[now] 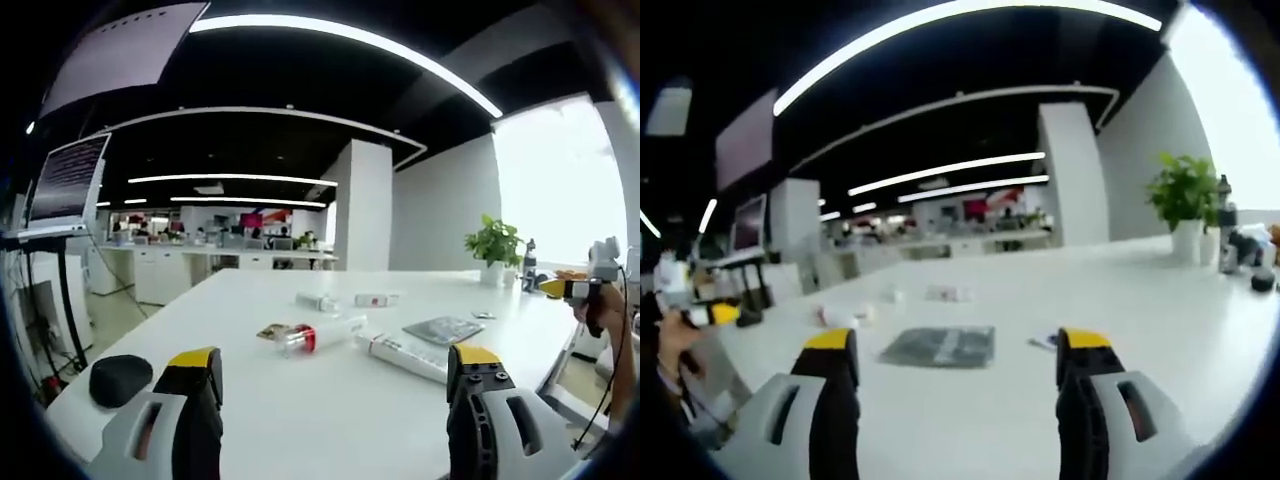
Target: Arrange the skincare products in the storage area until every visible bottle or jar stands upright without overlapping.
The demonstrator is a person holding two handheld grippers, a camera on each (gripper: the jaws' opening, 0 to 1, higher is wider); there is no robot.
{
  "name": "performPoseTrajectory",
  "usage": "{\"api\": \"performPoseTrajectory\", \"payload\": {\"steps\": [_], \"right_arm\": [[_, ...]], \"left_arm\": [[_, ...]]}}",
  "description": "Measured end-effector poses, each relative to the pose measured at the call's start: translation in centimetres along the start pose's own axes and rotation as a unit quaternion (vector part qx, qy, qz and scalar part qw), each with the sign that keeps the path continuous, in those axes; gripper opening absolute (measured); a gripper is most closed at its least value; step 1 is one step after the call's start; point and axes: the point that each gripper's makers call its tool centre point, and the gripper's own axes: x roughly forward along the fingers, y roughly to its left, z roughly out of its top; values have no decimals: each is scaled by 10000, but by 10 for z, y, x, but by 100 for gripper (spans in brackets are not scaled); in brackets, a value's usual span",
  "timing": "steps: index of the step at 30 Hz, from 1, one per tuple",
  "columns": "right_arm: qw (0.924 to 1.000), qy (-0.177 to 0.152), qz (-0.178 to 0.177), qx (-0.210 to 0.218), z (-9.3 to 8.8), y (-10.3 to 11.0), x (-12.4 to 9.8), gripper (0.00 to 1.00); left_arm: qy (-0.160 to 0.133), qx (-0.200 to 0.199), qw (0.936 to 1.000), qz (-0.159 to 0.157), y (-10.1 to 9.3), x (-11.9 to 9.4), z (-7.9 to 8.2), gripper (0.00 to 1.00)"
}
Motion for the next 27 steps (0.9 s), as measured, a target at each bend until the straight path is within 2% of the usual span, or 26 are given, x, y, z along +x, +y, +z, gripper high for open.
{"api": "performPoseTrajectory", "payload": {"steps": [4, 6, 9, 12, 16, 18, 19, 20, 22, 27], "right_arm": [[10000, -17, -22, -21, 1, -1, 0, 79], [10000, -28, -10, -13, 1, -1, 1, 79], [10000, -2, 35, 15, -3, 2, 2, 78], [10000, -34, 70, 25, -3, 4, 2, 78], [9999, -87, 116, 27, -2, 3, 1, 77], [9999, -98, 120, 10, -2, 1, 1, 77], [9999, -106, 124, 1, -2, 1, 0, 77], [9998, -135, 123, -6, -2, 0, -1, 77], [9997, -228, 106, 5, 0, -3, -2, 77], [9997, -199, 98, 41, -4, -9, -3, 77]], "left_arm": [[-1, 1, 10000, 12, 6, 9, 5, 95], [60, 148, 9999, 54, 10, 15, 6, 94], [315, 464, 9984, -31, 14, 31, 4, 94], [547, 718, 9958, -157, 19, 52, 1, 94], [579, 739, 9941, -542, 20, 86, -4, 95], [695, 826, 9926, -550, 25, 100, -10, 92], [813, 997, 9908, -420, 34, 107, -12, 90], [796, 1086, 9905, -282, 41, 115, -11, 89], [709, 1098, 9911, -269, 44, 128, -6, 86], [547, 894, 9928, -577, 38, 147, 1, 86]]}}
